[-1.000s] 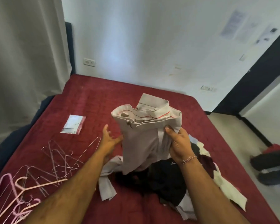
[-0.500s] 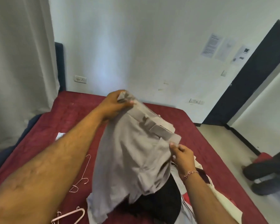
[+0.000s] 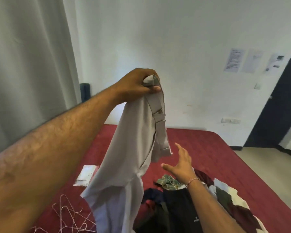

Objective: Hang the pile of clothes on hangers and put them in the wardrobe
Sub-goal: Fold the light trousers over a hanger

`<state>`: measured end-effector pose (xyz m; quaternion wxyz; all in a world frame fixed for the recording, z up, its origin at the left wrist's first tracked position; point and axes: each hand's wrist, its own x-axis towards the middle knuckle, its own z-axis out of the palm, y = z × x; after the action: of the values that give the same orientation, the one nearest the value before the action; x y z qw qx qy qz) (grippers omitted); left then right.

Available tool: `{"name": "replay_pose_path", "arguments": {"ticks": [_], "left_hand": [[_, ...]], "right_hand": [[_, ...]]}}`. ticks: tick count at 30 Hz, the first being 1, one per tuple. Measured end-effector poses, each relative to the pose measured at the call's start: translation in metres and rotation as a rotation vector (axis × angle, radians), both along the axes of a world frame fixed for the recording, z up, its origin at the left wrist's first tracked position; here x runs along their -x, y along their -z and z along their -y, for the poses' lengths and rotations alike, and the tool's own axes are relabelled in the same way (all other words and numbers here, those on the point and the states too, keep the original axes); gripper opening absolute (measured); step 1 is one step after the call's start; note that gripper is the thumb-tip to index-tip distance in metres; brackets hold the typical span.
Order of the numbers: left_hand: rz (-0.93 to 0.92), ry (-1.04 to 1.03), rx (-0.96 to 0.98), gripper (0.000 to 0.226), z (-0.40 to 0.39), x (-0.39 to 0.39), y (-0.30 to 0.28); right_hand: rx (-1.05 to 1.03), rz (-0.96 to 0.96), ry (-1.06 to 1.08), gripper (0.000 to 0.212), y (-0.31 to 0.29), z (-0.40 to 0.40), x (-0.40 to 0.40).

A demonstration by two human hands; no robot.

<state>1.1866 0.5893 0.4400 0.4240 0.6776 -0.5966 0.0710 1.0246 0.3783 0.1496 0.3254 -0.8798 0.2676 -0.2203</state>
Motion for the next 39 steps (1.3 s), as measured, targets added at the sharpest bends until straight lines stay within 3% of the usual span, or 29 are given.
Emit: {"name": "replay_pose_path", "arguments": {"ticks": [4, 7, 10, 14, 19, 22, 24, 26, 31, 34, 37, 39], "left_hand": [[-0.088, 0.023, 0.102, 0.014, -0.022, -0.002, -0.03], [-0.12, 0.019, 0.105, 0.018, -0.039, -0.003, -0.047], [-0.127, -0.061, 0.141, 0.011, -0.057, -0.012, -0.061], [-0.153, -0.268, 0.173, 0.02, -0.094, -0.039, -0.07], [-0.179, -0.434, 0.086, 0.048, -0.134, -0.062, -0.067], [-0.319, -0.4, 0.066, 0.025, -0.141, -0.075, -0.062], [-0.389, -0.379, 0.088, 0.026, -0.142, -0.081, -0.059], [-0.435, -0.353, 0.119, 0.027, -0.138, -0.081, -0.06], [-0.561, -0.154, 0.212, 0.021, -0.138, -0.058, -0.08], [-0.694, 0.025, 0.269, 0.026, -0.141, -0.056, -0.087], [-0.733, -0.148, 0.292, 0.009, -0.113, -0.051, -0.082], [-0.778, -0.388, 0.301, 0.018, -0.082, -0.05, -0.07]], "right_hand": [[0.001, 0.094, -0.11, 0.123, -0.015, 0.007, -0.024], [-0.003, 0.237, -0.12, 0.072, -0.039, 0.015, -0.047], [-0.08, 0.249, -0.244, 0.025, -0.067, 0.029, -0.055], [-0.255, 0.187, -0.376, 0.02, -0.114, 0.055, -0.024], [-0.403, 0.382, -0.364, 0.039, -0.192, 0.084, 0.005], [-0.499, 0.551, -0.356, 0.035, -0.239, 0.093, 0.01], [-0.515, 0.628, -0.371, 0.052, -0.268, 0.098, 0.013], [-0.487, 0.65, -0.383, 0.057, -0.296, 0.1, 0.02], [-0.458, 0.729, -0.512, 0.022, -0.34, 0.101, 0.059], [-0.544, 0.774, -0.673, 0.014, -0.353, 0.102, 0.08], [-0.541, 0.665, -0.431, 0.011, -0.351, 0.106, 0.065], [-0.479, 0.563, -0.175, 0.005, -0.344, 0.102, 0.047]]}}
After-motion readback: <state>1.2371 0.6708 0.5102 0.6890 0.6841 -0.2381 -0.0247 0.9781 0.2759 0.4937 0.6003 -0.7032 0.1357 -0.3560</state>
